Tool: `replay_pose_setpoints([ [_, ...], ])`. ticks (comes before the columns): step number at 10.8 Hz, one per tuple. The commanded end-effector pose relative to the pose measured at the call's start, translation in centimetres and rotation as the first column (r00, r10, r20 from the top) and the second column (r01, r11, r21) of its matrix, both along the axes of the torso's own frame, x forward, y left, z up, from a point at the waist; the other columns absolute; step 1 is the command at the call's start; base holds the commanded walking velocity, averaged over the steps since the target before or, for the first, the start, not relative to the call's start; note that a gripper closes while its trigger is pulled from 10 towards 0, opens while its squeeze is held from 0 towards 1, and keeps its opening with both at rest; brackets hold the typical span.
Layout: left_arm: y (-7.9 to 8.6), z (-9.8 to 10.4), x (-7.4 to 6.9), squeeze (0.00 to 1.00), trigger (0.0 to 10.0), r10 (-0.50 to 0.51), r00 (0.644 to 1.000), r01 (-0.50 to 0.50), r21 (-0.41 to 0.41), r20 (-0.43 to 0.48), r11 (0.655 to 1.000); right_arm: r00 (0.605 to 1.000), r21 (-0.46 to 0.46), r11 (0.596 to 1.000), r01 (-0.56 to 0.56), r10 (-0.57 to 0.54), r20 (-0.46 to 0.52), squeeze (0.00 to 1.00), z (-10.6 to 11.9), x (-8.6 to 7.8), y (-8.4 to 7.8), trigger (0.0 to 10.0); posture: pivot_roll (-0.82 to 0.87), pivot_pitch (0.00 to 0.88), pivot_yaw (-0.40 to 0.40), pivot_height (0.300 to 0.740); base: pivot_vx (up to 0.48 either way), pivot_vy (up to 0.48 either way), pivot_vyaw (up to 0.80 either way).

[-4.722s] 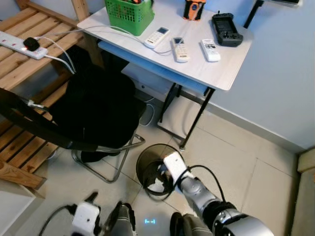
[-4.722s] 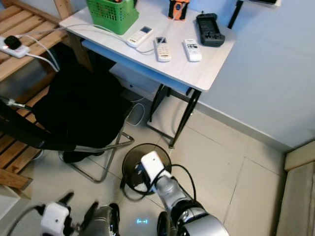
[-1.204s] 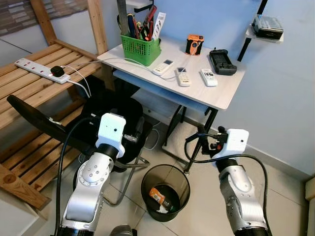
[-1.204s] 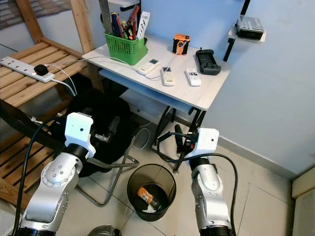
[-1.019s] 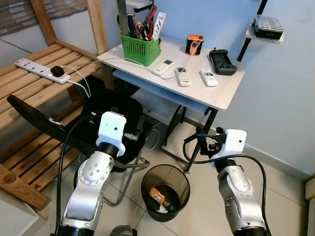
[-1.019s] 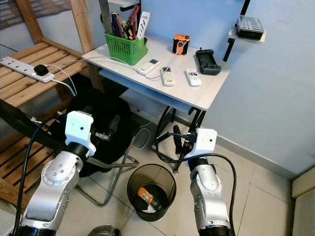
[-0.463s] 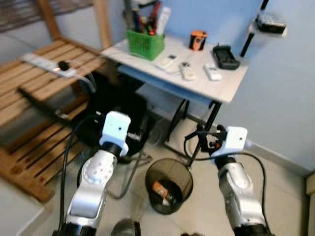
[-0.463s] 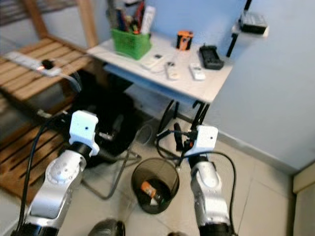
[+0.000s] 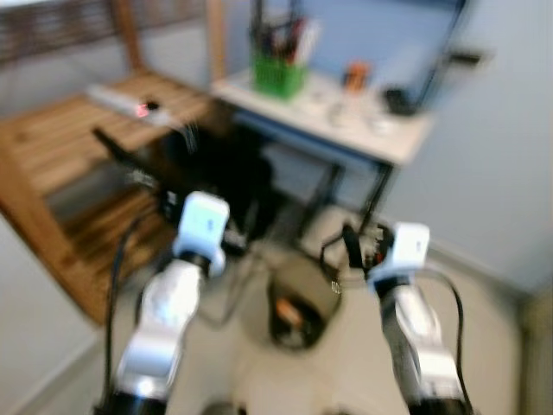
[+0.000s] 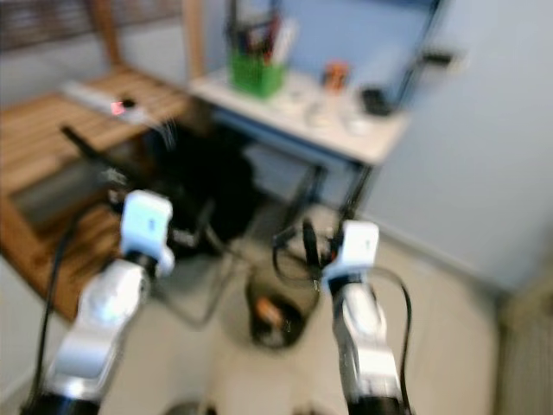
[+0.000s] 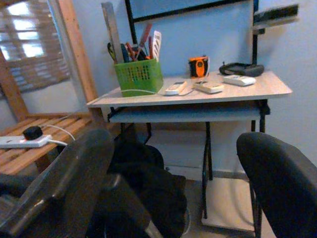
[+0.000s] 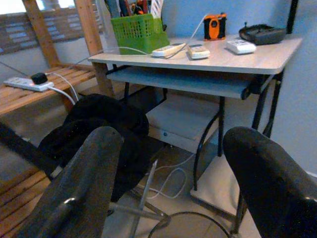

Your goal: Clean up the room

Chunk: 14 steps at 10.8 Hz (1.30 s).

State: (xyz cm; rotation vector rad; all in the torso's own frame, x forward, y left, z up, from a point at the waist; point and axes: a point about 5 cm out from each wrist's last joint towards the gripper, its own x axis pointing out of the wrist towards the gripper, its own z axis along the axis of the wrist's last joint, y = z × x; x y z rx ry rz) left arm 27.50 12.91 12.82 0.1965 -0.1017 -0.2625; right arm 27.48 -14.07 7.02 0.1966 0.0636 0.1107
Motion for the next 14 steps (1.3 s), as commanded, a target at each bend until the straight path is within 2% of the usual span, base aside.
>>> replay_pose_setpoints([
  [1,-0.2,0.0,-0.1,0.00,10.0,-0.001,1.000,0.001,-0.003,0.001,1.000,1.000,-0.003,1.000,0.004,-0.004,0.002,0.00,0.2,0.1,-0.2,10.0,0.07,0.000,0.003,0.740,-0.304,0.000,0.00],
  [3,-0.3,-0.2,0.0,0.00,10.0,-0.005,1.000,0.005,-0.006,-0.005,1.000,1.000,-0.012,1.000,0.004,-0.004,0.000,0.00,0.0,0.0,-0.2,10.0,0.07,0.000,0.004,0.740,-0.281,0.000,0.00],
  [7,-0.6,-0.2,0.0,0.00,10.0,-0.022,1.000,0.022,-0.011,0.003,1.000,1.000,-0.022,1.000,0.003,-0.003,-0.004,0.00,-0.1,-0.1,-0.3,10.0,0.07,0.000,0.002,0.740,0.000,0.000,0.00],
  [9,-0.9,-0.1,-0.1,0.00,10.0,-0.053,0.999,0.053,-0.004,0.011,0.999,1.000,-0.023,1.000,-0.013,0.013,0.001,0.00,-0.1,-0.1,-0.2,10.0,0.07,0.000,0.001,0.740,0.000,0.000,-0.63],
  [13,-1.6,-0.2,-0.3,0.00,10.0,-0.131,0.991,0.131,0.004,0.011,0.991,1.000,-0.023,1.000,0.004,-0.004,0.005,0.00,-0.2,-0.1,-0.4,10.0,0.06,0.000,0.006,0.740,0.000,0.480,-0.77],
  [14,-1.5,-0.2,-0.3,0.00,10.0,-0.126,0.992,0.126,-0.009,0.009,0.992,0.999,-0.030,0.998,0.048,-0.047,0.018,0.00,-0.1,-0.1,-1.1,10.0,0.07,0.000,0.006,0.740,0.000,0.480,-0.76],
])
